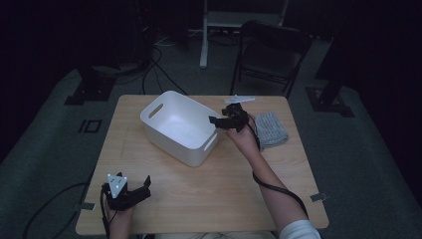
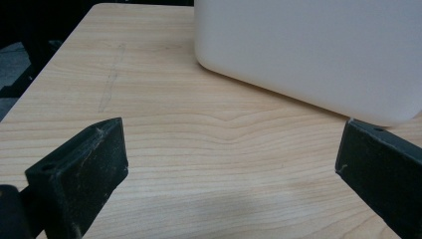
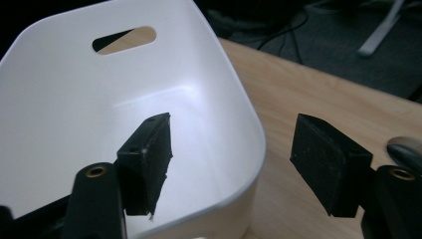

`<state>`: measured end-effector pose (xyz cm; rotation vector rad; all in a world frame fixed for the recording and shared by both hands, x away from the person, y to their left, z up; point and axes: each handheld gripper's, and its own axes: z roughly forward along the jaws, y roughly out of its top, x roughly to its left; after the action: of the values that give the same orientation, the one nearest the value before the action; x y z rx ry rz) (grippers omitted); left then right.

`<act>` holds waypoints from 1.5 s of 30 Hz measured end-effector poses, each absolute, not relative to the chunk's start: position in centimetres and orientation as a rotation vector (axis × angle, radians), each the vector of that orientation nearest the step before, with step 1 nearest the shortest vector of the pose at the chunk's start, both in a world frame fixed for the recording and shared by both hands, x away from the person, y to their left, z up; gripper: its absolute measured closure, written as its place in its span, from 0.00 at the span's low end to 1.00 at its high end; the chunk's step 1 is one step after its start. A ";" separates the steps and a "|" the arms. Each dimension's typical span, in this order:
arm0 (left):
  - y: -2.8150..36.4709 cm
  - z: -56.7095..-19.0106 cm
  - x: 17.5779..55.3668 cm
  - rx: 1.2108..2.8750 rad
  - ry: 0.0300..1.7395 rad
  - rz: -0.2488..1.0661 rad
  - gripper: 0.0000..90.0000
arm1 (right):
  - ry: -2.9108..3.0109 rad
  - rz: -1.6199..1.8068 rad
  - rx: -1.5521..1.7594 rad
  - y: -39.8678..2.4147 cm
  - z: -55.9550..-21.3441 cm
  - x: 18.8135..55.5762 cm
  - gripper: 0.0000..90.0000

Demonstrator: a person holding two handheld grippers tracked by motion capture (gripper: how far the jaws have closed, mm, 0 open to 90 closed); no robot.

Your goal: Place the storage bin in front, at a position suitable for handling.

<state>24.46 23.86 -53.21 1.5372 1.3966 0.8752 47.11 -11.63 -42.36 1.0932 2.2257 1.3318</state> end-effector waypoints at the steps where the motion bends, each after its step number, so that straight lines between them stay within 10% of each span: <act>1: 23.9 -53.2 24.5 1.538 1.397 0.875 0.00 | 2.235 1.315 1.087 -11.5 -42.4 47.3 0.37; 4: 23.9 -53.2 24.5 1.541 1.398 0.873 0.00 | 2.239 1.284 1.096 -11.2 -42.7 47.8 0.34; 14: 23.8 -53.3 24.5 1.549 1.396 0.872 0.00 | 2.296 1.182 1.086 -10.4 -43.1 48.9 0.80; 45: 23.7 -53.3 24.6 1.562 1.394 0.858 0.00 | 2.355 1.036 1.044 -10.6 -43.0 48.6 0.92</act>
<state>24.58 23.70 -53.34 1.5620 1.3939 0.8581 48.59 -10.57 -42.99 1.0436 2.3551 1.0359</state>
